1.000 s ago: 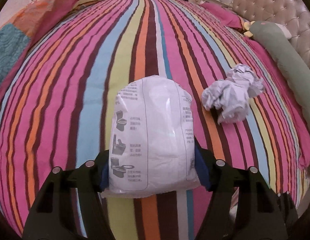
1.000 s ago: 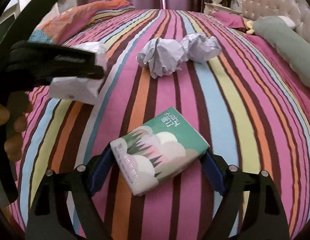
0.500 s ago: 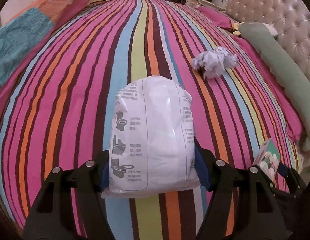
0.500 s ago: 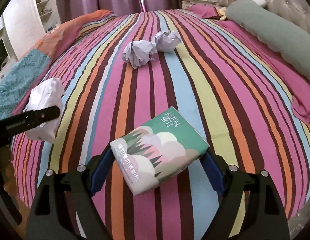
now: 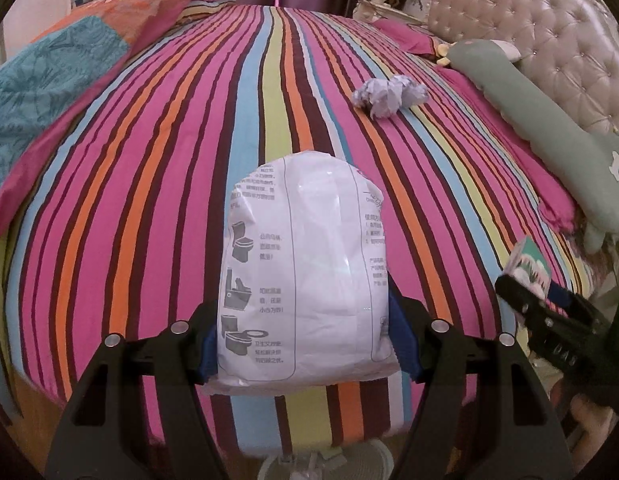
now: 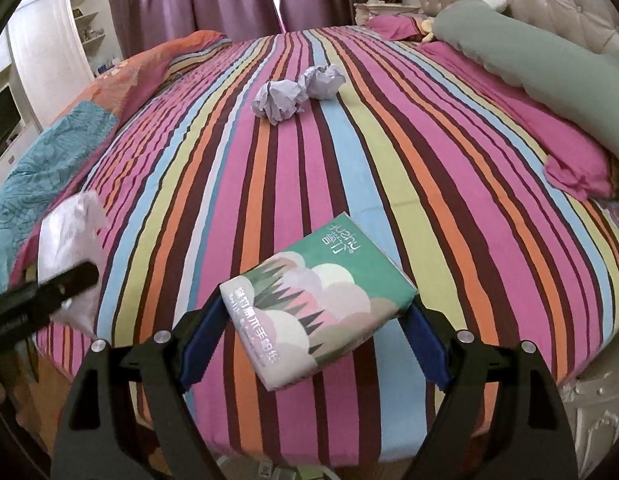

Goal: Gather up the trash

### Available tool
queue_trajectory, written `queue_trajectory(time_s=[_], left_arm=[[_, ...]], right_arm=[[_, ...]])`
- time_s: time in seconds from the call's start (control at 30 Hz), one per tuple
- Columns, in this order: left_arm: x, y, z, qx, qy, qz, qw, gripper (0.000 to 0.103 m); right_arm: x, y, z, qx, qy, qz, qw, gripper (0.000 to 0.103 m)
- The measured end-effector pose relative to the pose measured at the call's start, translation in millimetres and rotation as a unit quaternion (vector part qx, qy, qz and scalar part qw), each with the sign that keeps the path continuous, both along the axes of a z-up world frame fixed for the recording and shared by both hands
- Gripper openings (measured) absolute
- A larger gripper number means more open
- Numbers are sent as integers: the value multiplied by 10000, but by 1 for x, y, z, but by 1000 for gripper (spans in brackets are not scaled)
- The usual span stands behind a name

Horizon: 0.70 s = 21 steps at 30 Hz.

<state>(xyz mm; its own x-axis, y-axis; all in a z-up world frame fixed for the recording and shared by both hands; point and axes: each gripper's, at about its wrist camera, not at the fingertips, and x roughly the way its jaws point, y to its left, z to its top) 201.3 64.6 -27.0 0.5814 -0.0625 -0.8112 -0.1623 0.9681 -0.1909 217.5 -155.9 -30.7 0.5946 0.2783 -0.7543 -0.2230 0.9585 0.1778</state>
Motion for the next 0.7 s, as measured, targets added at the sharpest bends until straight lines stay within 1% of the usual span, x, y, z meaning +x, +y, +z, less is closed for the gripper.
queue_trajectory(time_s=[0.1,0.3,0.47,0.57,0.7], left_arm=[[-19,-5,-2,-37,-33,-40,10000,66],[-64,-21,-7,54,-90,-198,9997,66],[-92,-34,-17,86,-17,-320,9995,66],[-111,-44,-30,-16,135,-370,9992,66],[-128,-52,-48,-91,359,-379,9986,66]], right_arm=[[-14,-4,3,60,-59,-22,10000,79],[-44,-9,3,177,-110,12,9998,79],[-72,-11,3,337,-140,33,9993,79],[-83,-11,2,398,-135,19,9991,79],[-96,-10,0,344,-132,51,9993,79]])
